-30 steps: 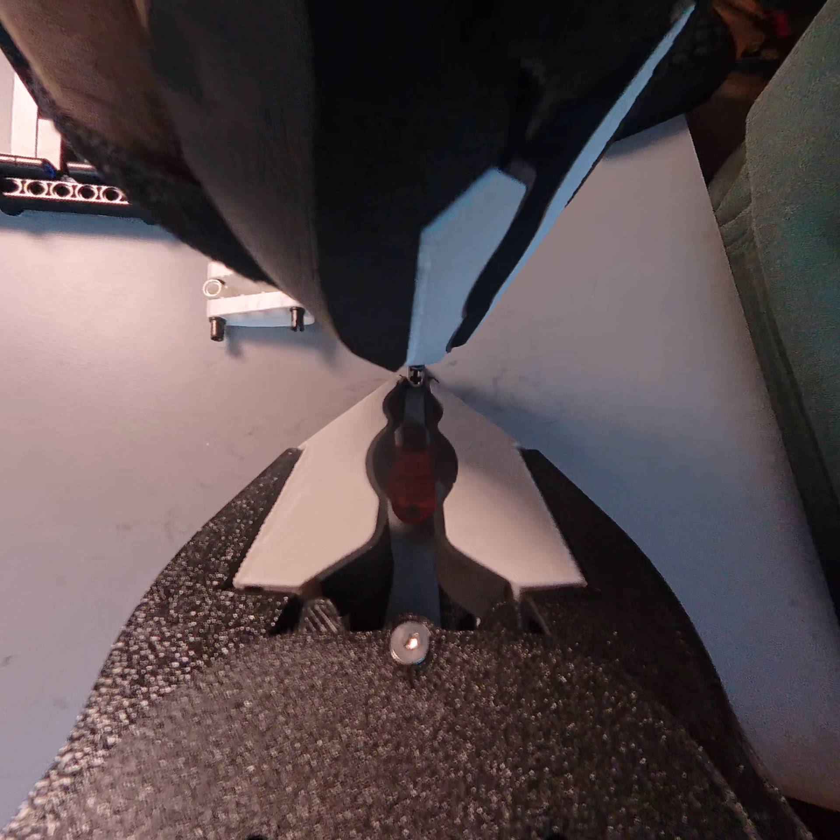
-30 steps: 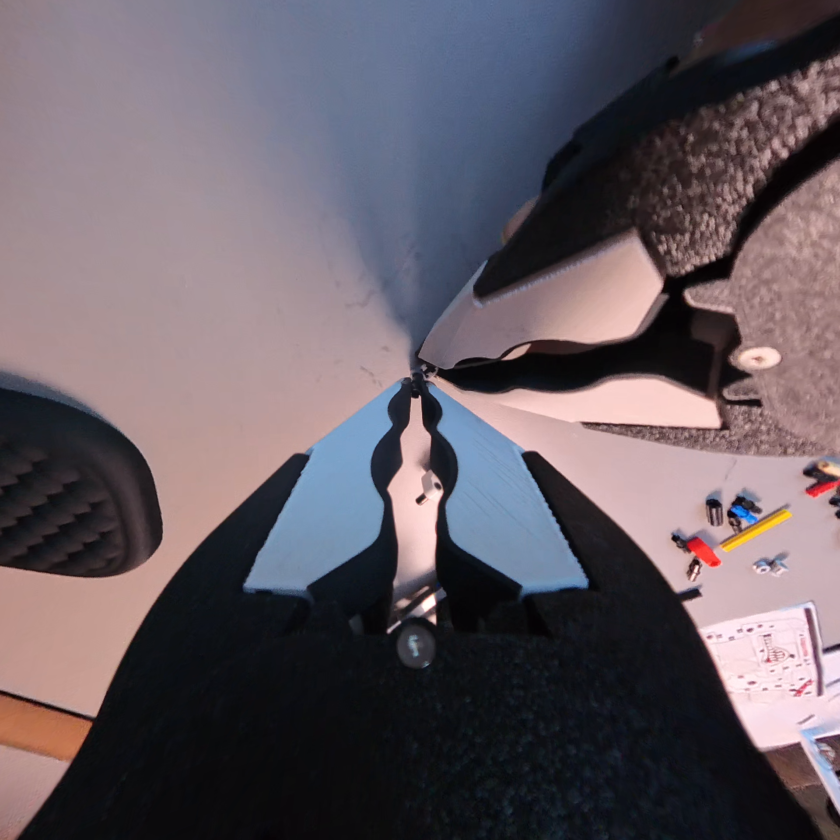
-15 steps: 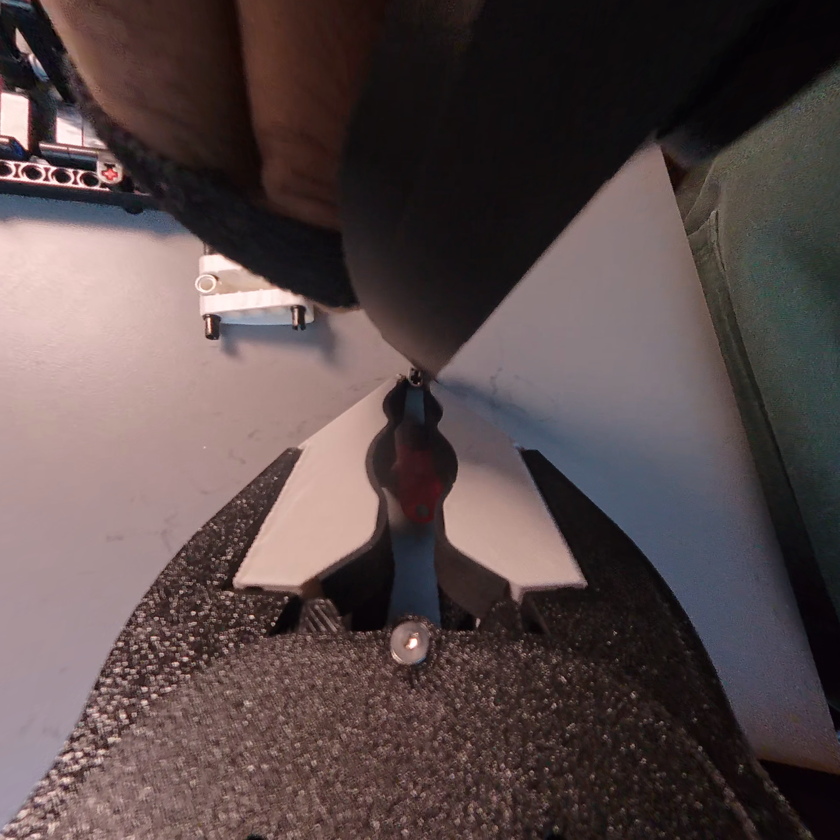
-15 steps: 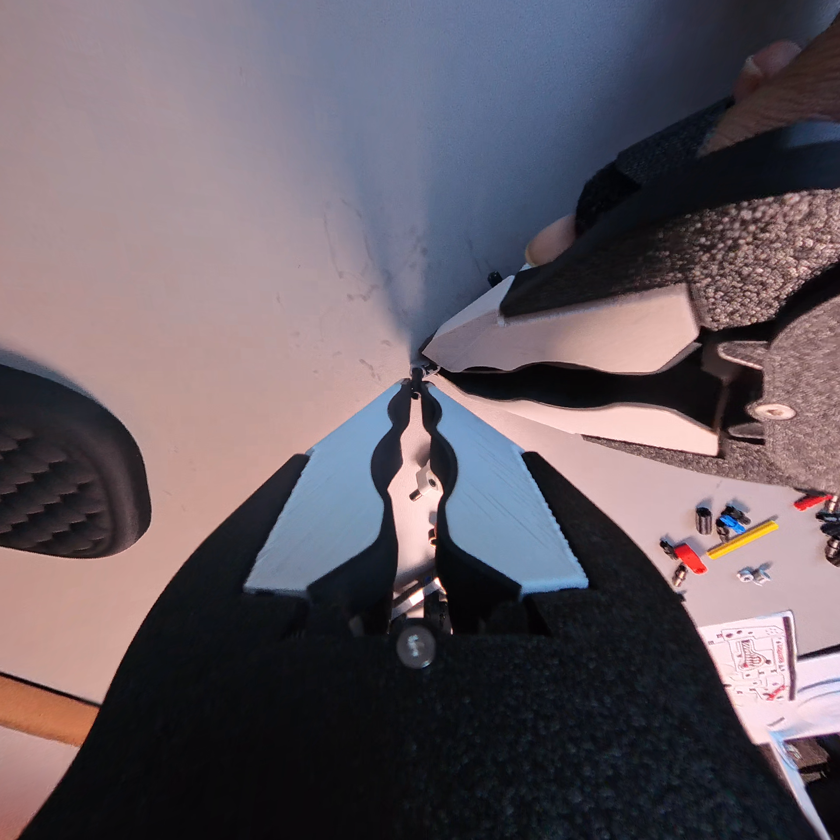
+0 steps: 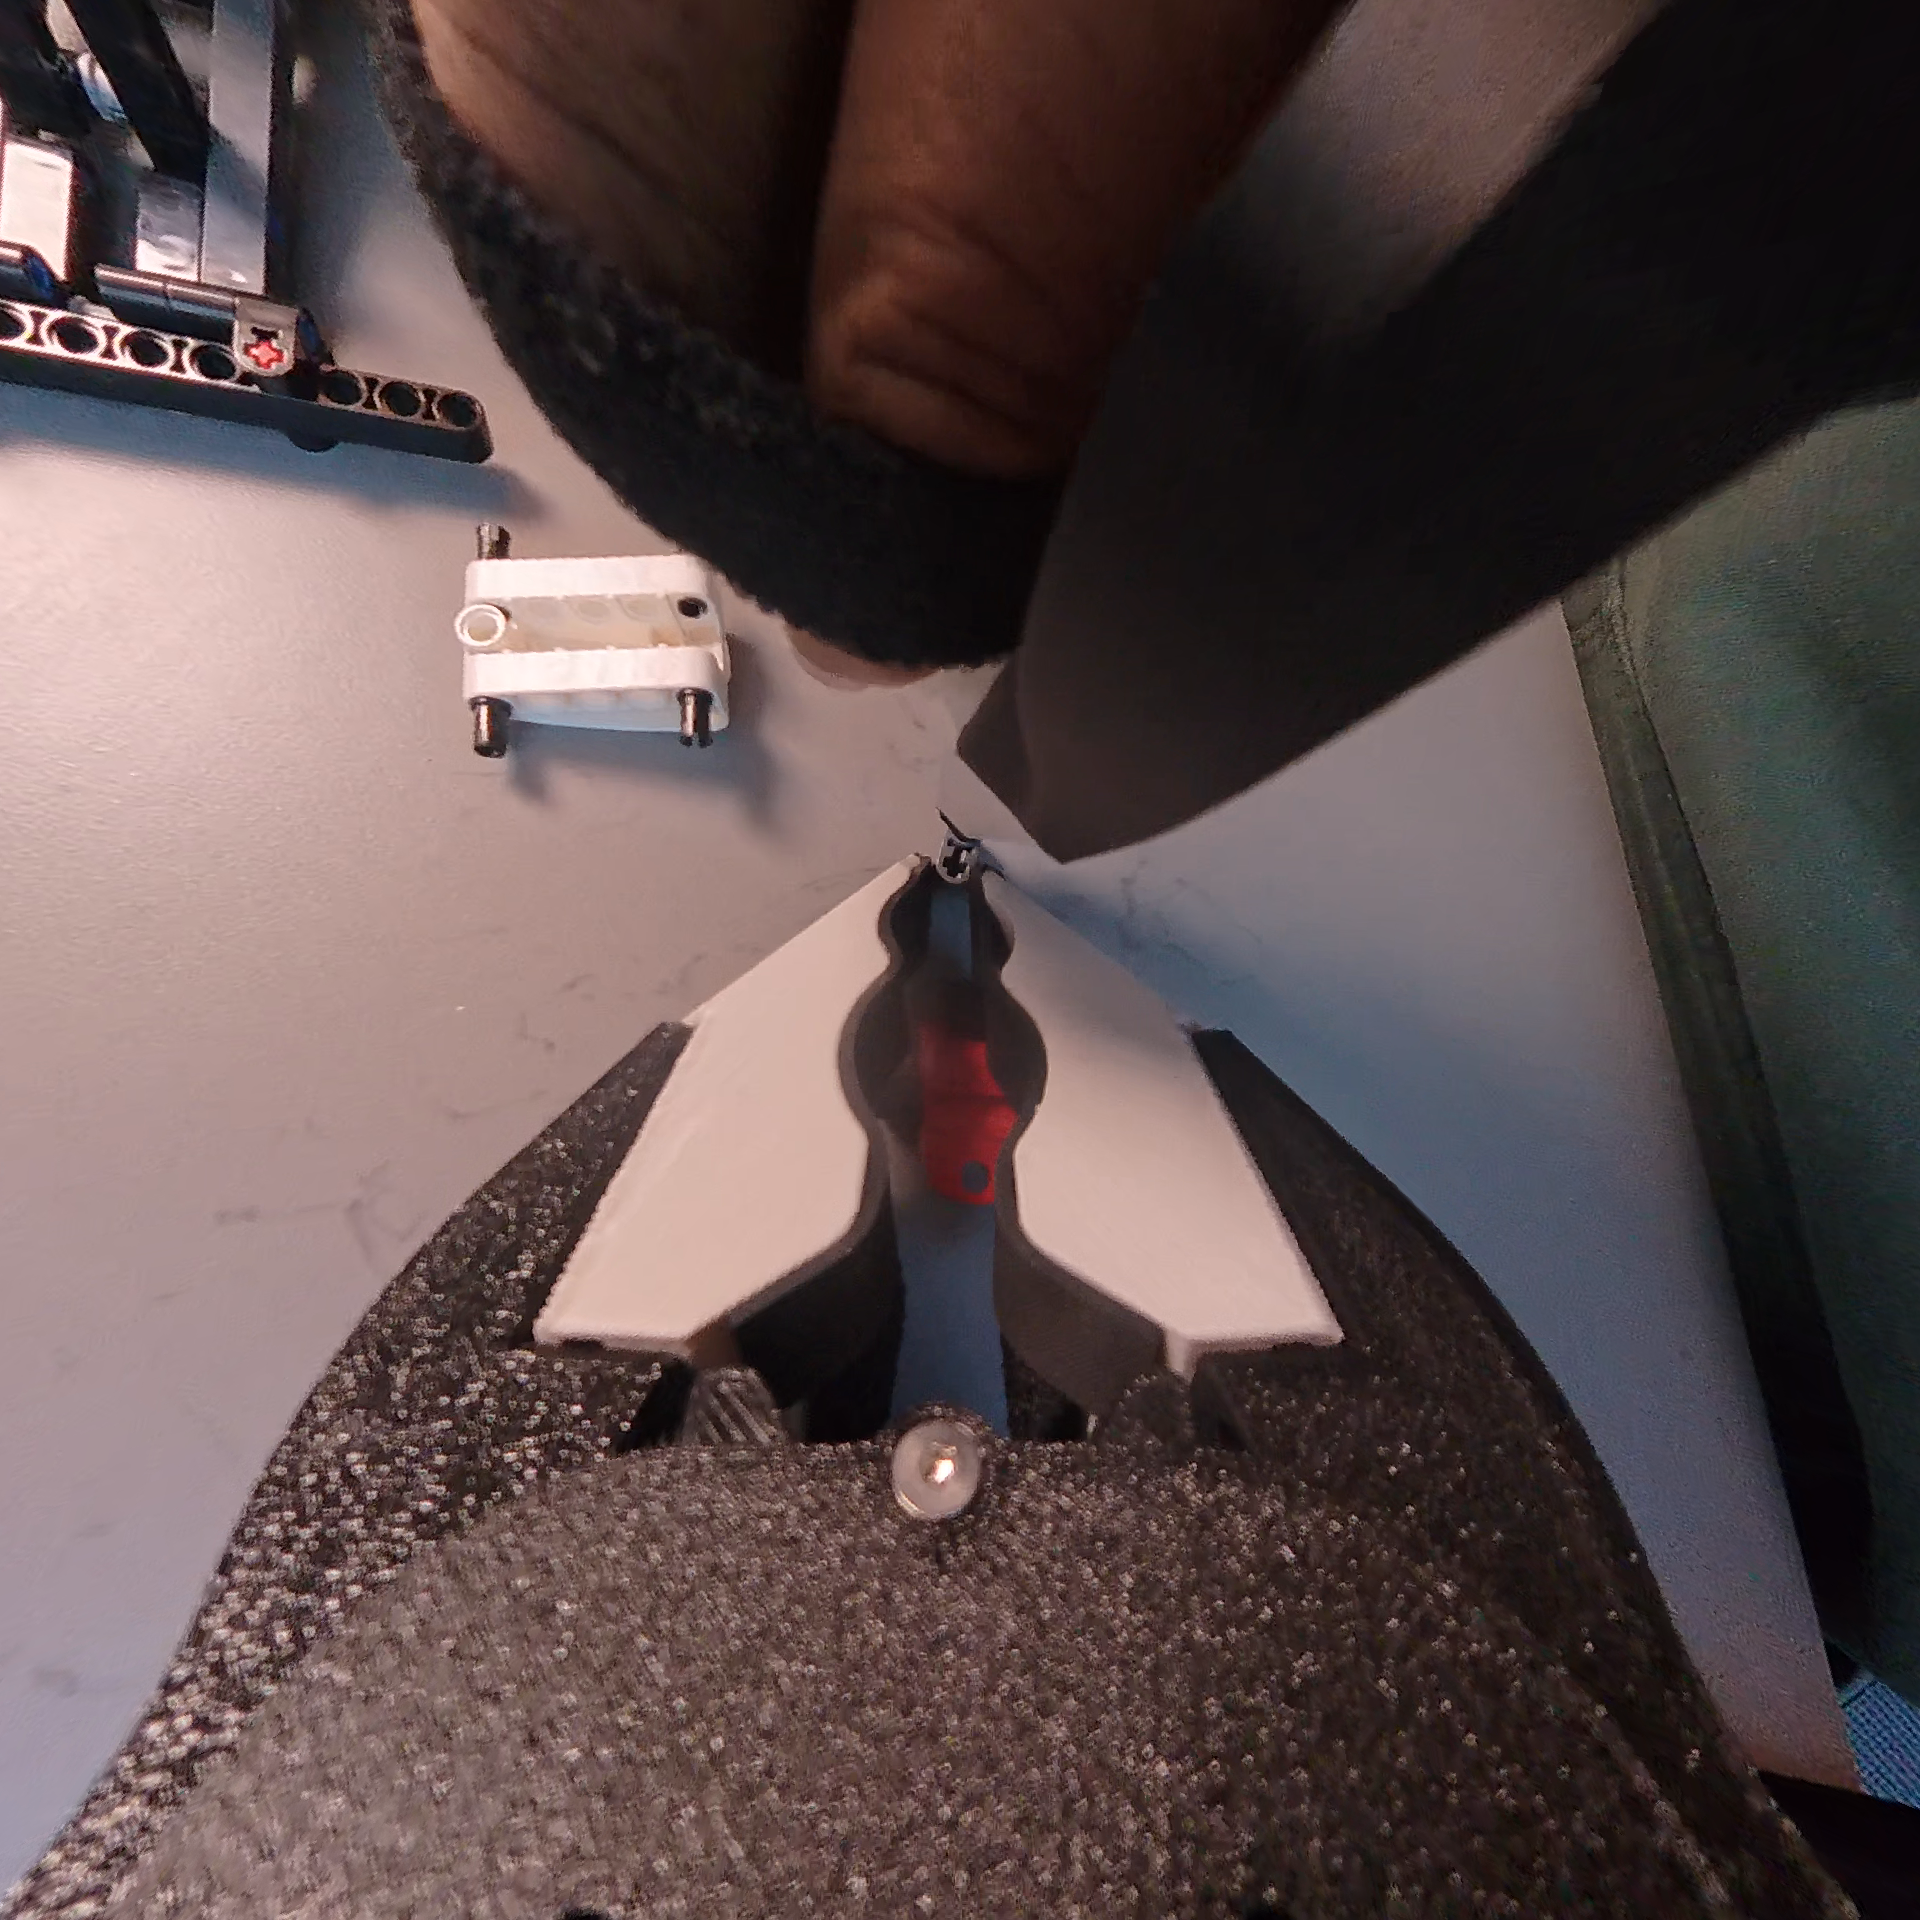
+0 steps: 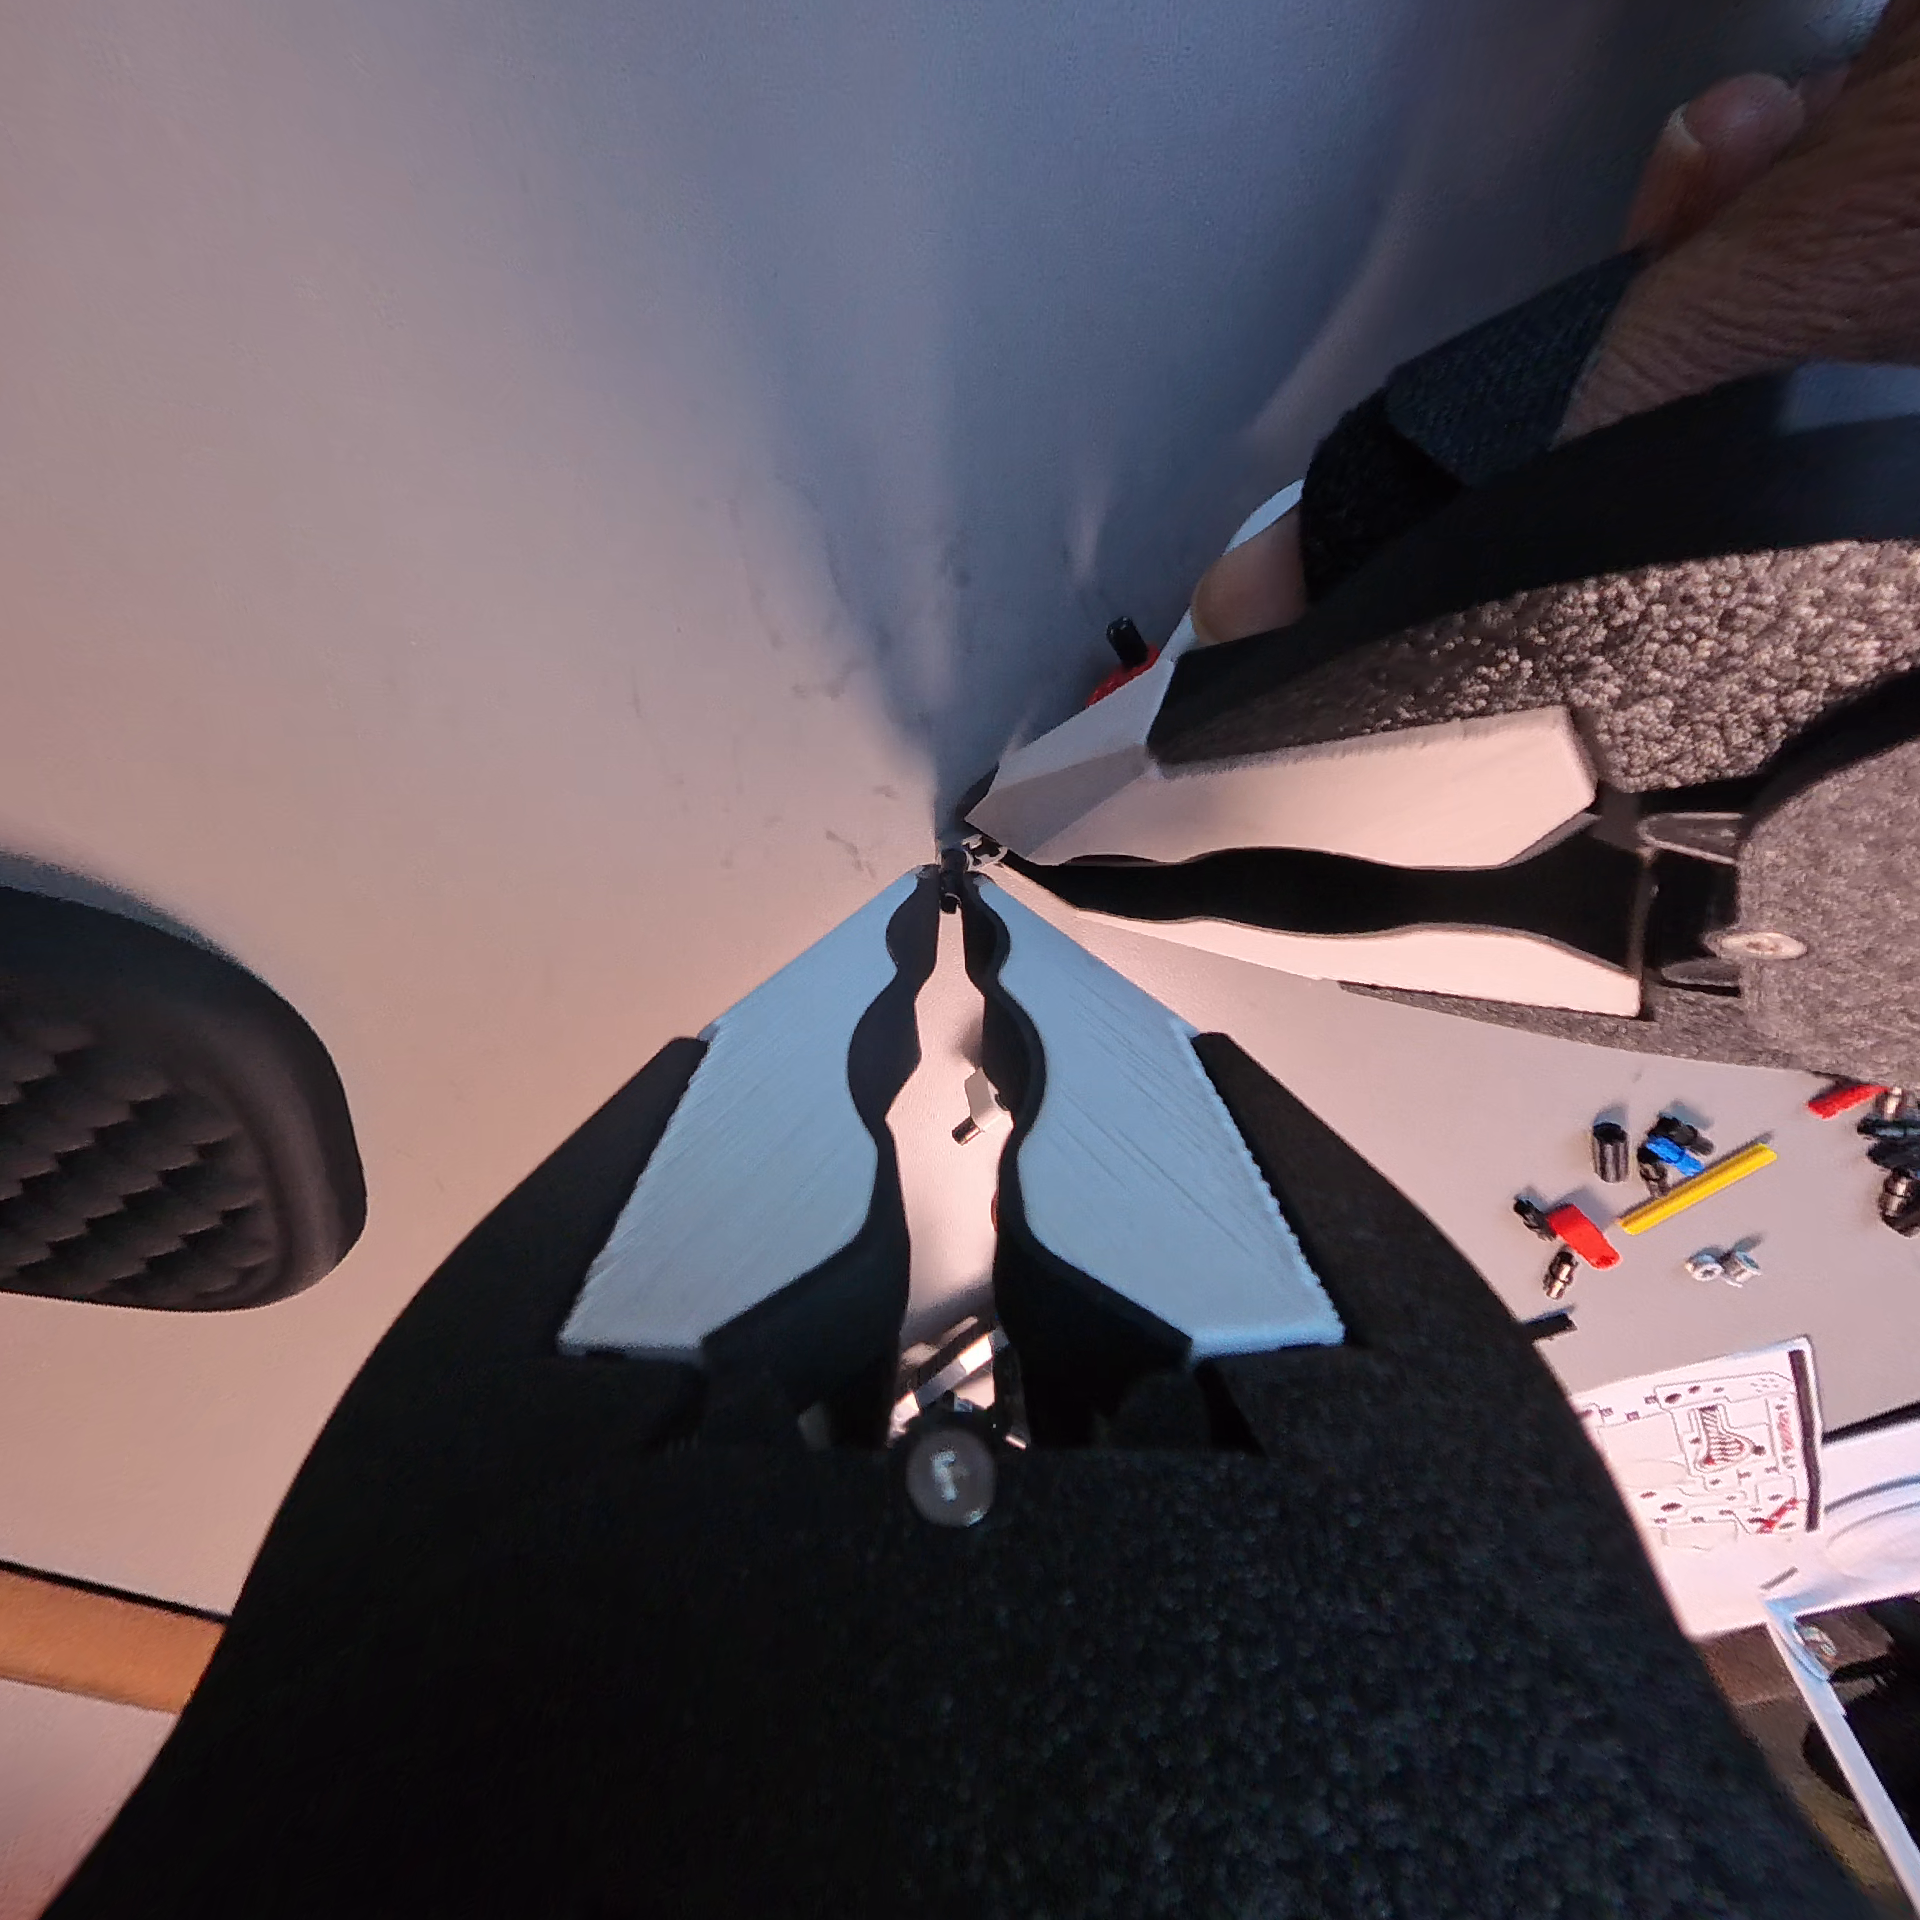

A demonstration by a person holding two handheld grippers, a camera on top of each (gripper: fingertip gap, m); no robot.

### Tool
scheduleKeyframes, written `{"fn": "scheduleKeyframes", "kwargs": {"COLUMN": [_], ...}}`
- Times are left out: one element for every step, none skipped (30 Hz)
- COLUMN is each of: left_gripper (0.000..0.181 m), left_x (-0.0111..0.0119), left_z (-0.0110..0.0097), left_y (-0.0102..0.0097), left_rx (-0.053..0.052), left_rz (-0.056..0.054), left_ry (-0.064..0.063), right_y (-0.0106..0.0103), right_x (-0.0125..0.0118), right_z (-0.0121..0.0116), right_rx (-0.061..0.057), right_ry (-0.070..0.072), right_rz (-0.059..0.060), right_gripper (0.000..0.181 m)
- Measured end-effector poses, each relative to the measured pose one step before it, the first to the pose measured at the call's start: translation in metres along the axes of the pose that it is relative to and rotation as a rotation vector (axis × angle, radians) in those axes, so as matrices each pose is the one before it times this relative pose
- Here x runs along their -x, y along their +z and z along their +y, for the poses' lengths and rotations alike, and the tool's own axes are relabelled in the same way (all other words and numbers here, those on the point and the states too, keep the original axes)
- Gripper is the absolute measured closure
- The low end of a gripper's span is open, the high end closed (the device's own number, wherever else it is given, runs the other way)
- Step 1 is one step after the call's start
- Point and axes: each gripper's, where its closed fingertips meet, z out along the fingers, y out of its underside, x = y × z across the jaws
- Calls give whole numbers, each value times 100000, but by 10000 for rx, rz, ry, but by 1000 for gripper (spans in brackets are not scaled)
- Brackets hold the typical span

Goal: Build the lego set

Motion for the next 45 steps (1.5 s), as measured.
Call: {"fn": "scheduleKeyframes", "kwargs": {"left_gripper": [175,175,175,175,175,175,175,175,175,175,176,176,176,176,176,176,176,176,176,176,176,176,176,176,176,177,177,176,176,176,177,176,177,176,176,176,176,181,181,181,181,181,181,181,181], "left_x": [3,-9,-7,-11,-1,0,-21,-16,5,4,22,6,-3,-1,4,3,-15,-12,-10,17,5,24,0,-34,-30,-12,14,1,-9,-13,-2,-6,4,6,-6,3,6,294,116,-65,-41,1,0,30,54], "left_z": [4,1,1,2,-4,-3,-4,-6,1,-22,-12,-24,-18,-20,-8,-13,-6,-5,-6,-12,-12,6,-18,-40,-25,3,1,2,-6,-6,-4,-2,11,-7,-2,-2,-21,-115,-69,52,142,70,-15,-59,-59], "left_y": [13,4,9,-1,-13,-3,-3,-2,4,6,5,15,12,3,13,6,2,-9,3,-6,3,4,33,56,20,10,-9,-3,10,14,12,2,-10,-1,1,-1,20,-38,9,14,-13,-37,5,-2,3], "left_rx": [-7,-7,-6,-3,-2,-7,-11,-12,-8,-6,-6,-2,-2,-3,-10,-14,-8,-3,1,-3,-7,1,0,-3,12,-4,-14,-2,2,0,7,3,-9,-12,-1,4,0,-61,-30,27,123,128,20,-104,-131], "left_rz": [-37,-46,-32,2,13,6,9,6,0,3,8,17,18,1,-15,-16,-1,8,8,11,19,8,6,10,-2,-10,-26,-32,-11,5,1,-6,-9,-7,1,14,8,-176,7,69,-153,-231,-80,60,49], "left_ry": [-2,21,18,-3,-23,-39,-53,-53,-49,-69,-92,-106,-108,-82,-73,-61,-57,-29,-8,-35,-41,-40,-26,-24,-7,0,12,14,9,10,8,13,8,-5,-8,-19,-19,-9,-77,49,341,346,101,-136,-82], "right_y": [9,11,7,16,5,14,5,6,1,11,-7,-10,-7,6,11,15,-2,5,4,10,10,-29,-65,-42,10,43,5,-15,-36,-32,4,28,-6,-4,0,-2,-9,111,368,-43,-67,5,-12,-10,-11], "right_x": [25,22,13,-1,-7,-17,-15,-5,10,9,13,29,28,12,25,1,-17,-21,-22,-7,5,40,132,94,-40,-79,-11,34,70,30,-32,-37,-19,8,30,62,115,691,440,-302,-771,5,17,-4,-14], "right_z": [-1,11,3,13,37,14,37,1,-9,5,-24,-38,4,17,15,32,-15,-9,33,84,46,-65,-162,-125,48,125,48,-6,-79,-70,15,85,-3,27,35,50,-67,-662,-631,106,371,62,-23,-11,-26], "right_rx": [85,109,140,164,176,147,123,68,47,69,84,84,88,74,57,44,10,-32,-33,27,74,93,27,22,72,41,-48,6,-20,-55,-58,-42,-85,-32,31,87,-15,-363,-186,149,154,-93,-96,-108,-164], "right_ry": [-58,-76,-108,-120,-104,-131,-93,-56,-33,-64,-68,-50,-22,-34,-30,-23,17,39,53,-2,-34,3,31,68,-53,-13,2,-6,13,140,143,92,86,5,11,49,63,211,-102,-214,-11,128,50,47,136], "right_rz": [-39,-53,-50,-41,-31,12,51,86,109,123,94,26,-29,-44,-65,-71,-82,-63,-3,93,134,114,-49,-157,-86,-46,37,115,39,-95,-152,-123,-33,92,106,15,-137,-552,-196,153,410,-42,-20,1,-19], "right_gripper": [179,179,178,179,179,179,179,179,179,179,179,179,179,179,179,179,179,179,179,179,179,179,179,179,179,179,179,179,179,179,180,179,179,179,179,179,179,179,180,179,179,178,178,178,178]}}
